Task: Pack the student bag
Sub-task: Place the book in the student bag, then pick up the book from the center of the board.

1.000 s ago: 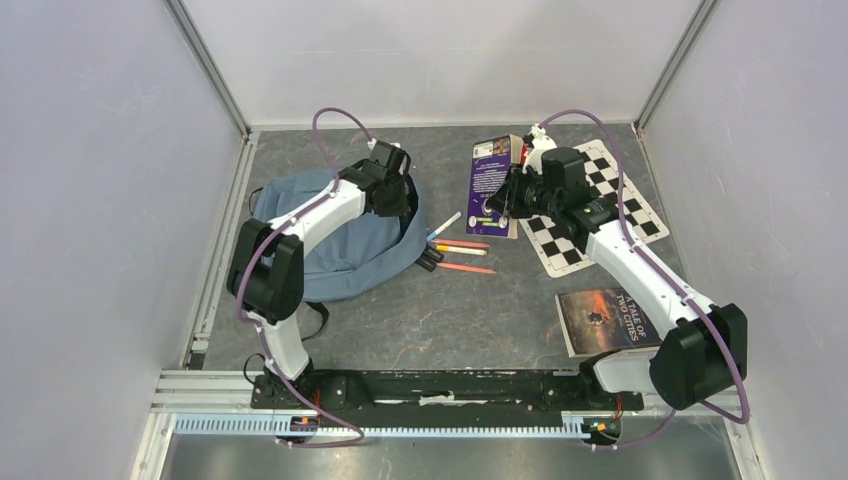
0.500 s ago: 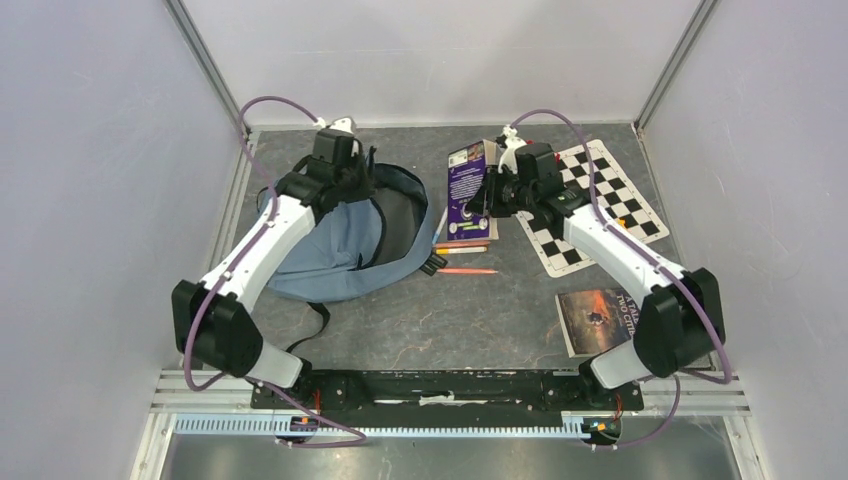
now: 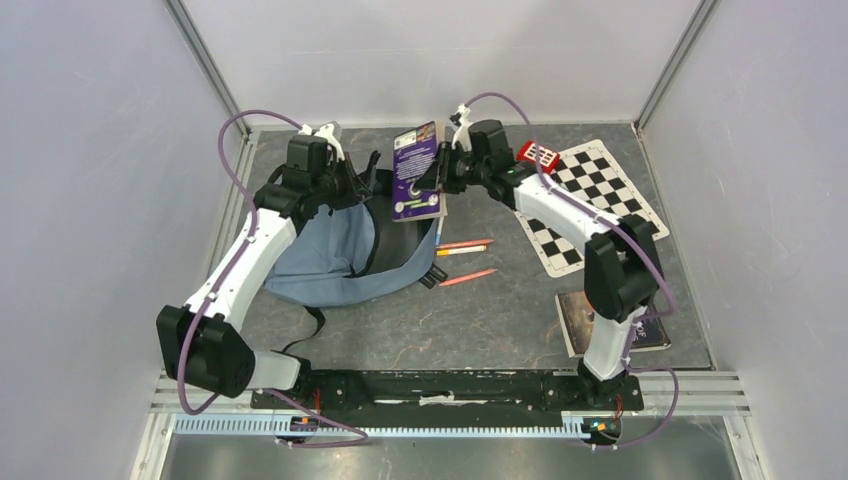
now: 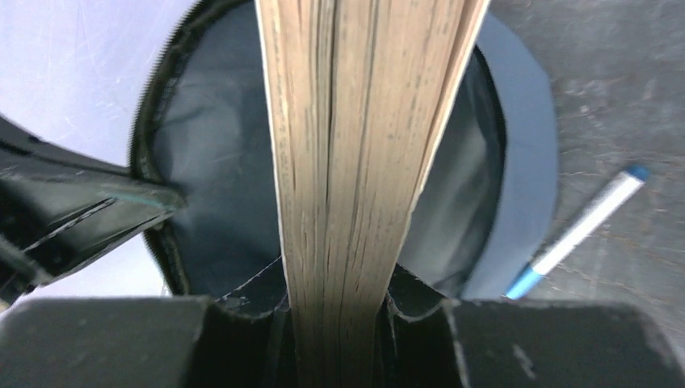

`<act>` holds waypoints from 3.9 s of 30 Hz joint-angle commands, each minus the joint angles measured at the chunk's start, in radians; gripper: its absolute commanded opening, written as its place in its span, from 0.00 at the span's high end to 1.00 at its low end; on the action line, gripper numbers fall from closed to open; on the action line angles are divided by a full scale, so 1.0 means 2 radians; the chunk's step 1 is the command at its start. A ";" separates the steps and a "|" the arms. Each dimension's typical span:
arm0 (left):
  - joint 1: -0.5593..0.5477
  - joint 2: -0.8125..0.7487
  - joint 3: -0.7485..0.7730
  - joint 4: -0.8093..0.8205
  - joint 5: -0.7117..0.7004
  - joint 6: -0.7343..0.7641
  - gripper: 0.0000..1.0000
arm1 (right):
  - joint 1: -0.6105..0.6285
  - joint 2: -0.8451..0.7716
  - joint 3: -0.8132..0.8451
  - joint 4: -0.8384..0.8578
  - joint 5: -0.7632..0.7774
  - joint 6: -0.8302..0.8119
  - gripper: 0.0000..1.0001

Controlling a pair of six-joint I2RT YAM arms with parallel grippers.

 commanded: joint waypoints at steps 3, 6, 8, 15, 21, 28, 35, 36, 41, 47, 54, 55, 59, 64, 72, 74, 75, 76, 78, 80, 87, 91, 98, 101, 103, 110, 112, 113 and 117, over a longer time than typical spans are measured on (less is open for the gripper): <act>0.017 -0.034 0.041 0.007 0.021 0.018 0.98 | 0.035 0.031 0.027 0.037 0.010 0.071 1.00; 0.026 -0.034 0.052 -0.012 0.015 0.025 0.98 | 0.049 0.023 0.000 0.047 0.034 0.089 1.00; 0.030 -0.034 0.059 -0.017 0.020 0.027 0.98 | 0.056 0.022 -0.018 0.065 0.035 0.110 1.00; 0.035 -0.041 0.064 -0.012 0.054 0.028 0.98 | 0.085 0.059 -0.014 0.097 0.025 0.148 1.00; 0.037 -0.046 0.048 0.001 0.085 0.022 0.98 | 0.100 0.116 0.053 0.094 0.007 0.171 1.00; 0.038 -0.036 0.050 0.014 0.112 0.014 0.98 | 0.106 0.177 0.103 0.100 0.004 0.198 1.00; 0.039 -0.032 0.041 0.024 0.113 0.008 0.98 | 0.111 0.238 0.175 0.108 0.008 0.200 0.98; 0.039 -0.032 0.038 0.028 0.112 0.005 0.98 | 0.112 0.249 0.187 0.094 0.010 0.192 0.94; 0.040 -0.030 0.037 0.031 0.103 -0.003 0.98 | 0.116 0.262 0.186 0.057 0.033 0.143 0.71; 0.043 -0.023 0.044 0.023 0.097 0.003 0.98 | 0.115 0.255 0.192 -0.007 0.075 0.058 0.31; 0.046 -0.020 0.049 0.021 0.096 0.008 0.98 | 0.116 0.217 0.161 -0.044 0.139 0.010 0.24; 0.046 -0.020 0.049 0.021 0.097 0.008 0.98 | 0.115 0.212 0.157 -0.051 0.153 0.004 0.24; 0.048 -0.012 0.051 0.024 0.109 0.005 0.98 | 0.115 0.207 0.152 -0.063 0.176 -0.010 0.24; 0.049 -0.005 0.058 0.024 0.116 0.003 0.98 | 0.115 0.217 0.154 -0.068 0.175 -0.008 0.25; 0.049 -0.006 0.048 0.031 0.121 -0.001 0.98 | 0.115 0.233 0.146 -0.012 0.122 0.007 0.52; 0.049 -0.006 0.042 0.035 0.125 -0.002 0.98 | 0.116 0.241 0.143 0.017 0.091 0.020 0.58; 0.049 -0.007 0.039 0.038 0.127 -0.004 0.98 | 0.117 0.244 0.145 0.030 0.079 0.024 0.61; 0.049 -0.007 0.037 0.039 0.127 -0.005 0.98 | 0.118 0.249 0.151 0.039 0.069 0.026 0.63; 0.049 -0.006 0.034 0.041 0.129 -0.006 0.98 | 0.123 0.259 0.167 0.042 0.063 0.025 0.64; 0.049 -0.006 0.032 0.043 0.131 -0.007 0.98 | 0.128 0.267 0.177 0.051 0.058 0.023 0.65; 0.049 -0.002 0.022 0.053 0.140 -0.009 0.98 | 0.131 0.302 0.212 0.097 0.030 0.030 0.61; 0.049 -0.004 0.017 0.053 0.133 -0.006 0.98 | 0.131 0.299 0.223 0.100 0.026 0.019 0.57; 0.055 -0.007 0.016 0.047 0.121 0.000 0.98 | 0.128 0.230 0.180 0.071 0.026 -0.042 0.38; 0.062 -0.007 0.017 0.044 0.108 0.001 0.98 | 0.123 0.165 0.134 0.026 0.043 -0.085 0.26; 0.064 -0.010 0.013 0.046 0.101 0.000 0.98 | 0.115 0.121 0.103 -0.007 0.066 -0.116 0.19; 0.069 -0.019 -0.006 0.051 0.096 0.005 0.98 | 0.040 -0.071 -0.083 -0.052 0.109 -0.164 0.05; 0.070 -0.018 -0.011 0.049 0.096 0.010 0.98 | 0.004 -0.137 -0.141 -0.065 0.119 -0.167 0.04; 0.070 -0.018 -0.014 0.048 0.095 0.012 0.98 | -0.016 -0.162 -0.164 -0.082 0.130 -0.169 0.03; 0.072 -0.019 -0.030 0.056 0.100 0.011 0.98 | -0.082 -0.250 -0.213 -0.178 0.208 -0.194 0.02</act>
